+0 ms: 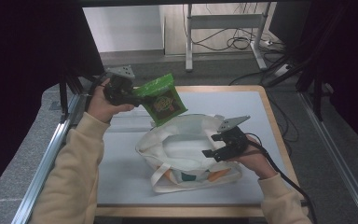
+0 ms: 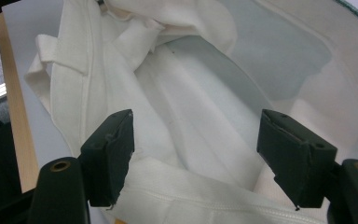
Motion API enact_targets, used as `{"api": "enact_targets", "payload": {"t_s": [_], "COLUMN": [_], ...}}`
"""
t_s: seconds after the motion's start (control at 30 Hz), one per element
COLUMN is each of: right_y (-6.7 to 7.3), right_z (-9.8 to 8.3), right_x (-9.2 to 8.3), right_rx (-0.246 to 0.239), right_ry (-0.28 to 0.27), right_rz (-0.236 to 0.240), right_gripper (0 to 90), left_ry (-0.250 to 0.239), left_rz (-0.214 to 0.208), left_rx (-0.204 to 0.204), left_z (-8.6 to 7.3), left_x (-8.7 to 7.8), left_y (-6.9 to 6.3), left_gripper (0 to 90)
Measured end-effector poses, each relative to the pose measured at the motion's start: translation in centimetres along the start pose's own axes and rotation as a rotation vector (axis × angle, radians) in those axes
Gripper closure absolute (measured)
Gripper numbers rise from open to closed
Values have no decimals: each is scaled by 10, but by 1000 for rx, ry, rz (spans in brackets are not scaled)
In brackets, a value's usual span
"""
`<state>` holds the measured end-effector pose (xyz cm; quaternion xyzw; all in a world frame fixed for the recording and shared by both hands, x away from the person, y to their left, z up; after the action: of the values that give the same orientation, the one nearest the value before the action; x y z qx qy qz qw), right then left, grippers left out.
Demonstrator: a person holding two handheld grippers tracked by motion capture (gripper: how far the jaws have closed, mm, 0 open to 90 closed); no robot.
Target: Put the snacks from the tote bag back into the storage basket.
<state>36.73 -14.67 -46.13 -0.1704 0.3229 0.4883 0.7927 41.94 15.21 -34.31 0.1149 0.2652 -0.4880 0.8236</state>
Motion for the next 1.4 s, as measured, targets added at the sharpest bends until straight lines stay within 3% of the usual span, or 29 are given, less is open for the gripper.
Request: {"api": "enact_targets", "payload": {"t_s": [0.27, 0.53, 0.7, 1.0, 1.4], "right_y": [1, 1, 1, -2, -3], "right_z": [2, 2, 1, 1, -1], "right_x": [-2, -2, -1, -2, 0], "right_rx": [-5, -7, -7, 9, 5], "right_ry": [-9, -5, 3, -9, -4], "right_rz": [-2, -3, -4, -31, -18], "right_gripper": [276, 276, 275, 292, 293], "left_ry": [-7, -30, -17, -13, -17], "left_rz": [23, 31, 41, 54, 60], "left_rx": [-10, -8, -2, -20, -46], "left_z": [13, 20, 22, 22, 17], "left_x": [-7, -9, -6, -6, -5], "left_y": [14, 15, 18, 29, 45], "left_gripper": [745, 745, 745, 746, 746]}}
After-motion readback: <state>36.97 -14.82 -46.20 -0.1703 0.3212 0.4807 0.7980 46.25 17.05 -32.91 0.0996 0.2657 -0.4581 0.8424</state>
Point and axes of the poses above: each handheld gripper's, and its own axes: x roughly forward along the jaws, z roughly out of its top, y roughly to its left, the point moved 5 cm from there along x, roughly forward along the jaws, and after that the axes turned 2 degrees about -y, right-handed, at the moved point
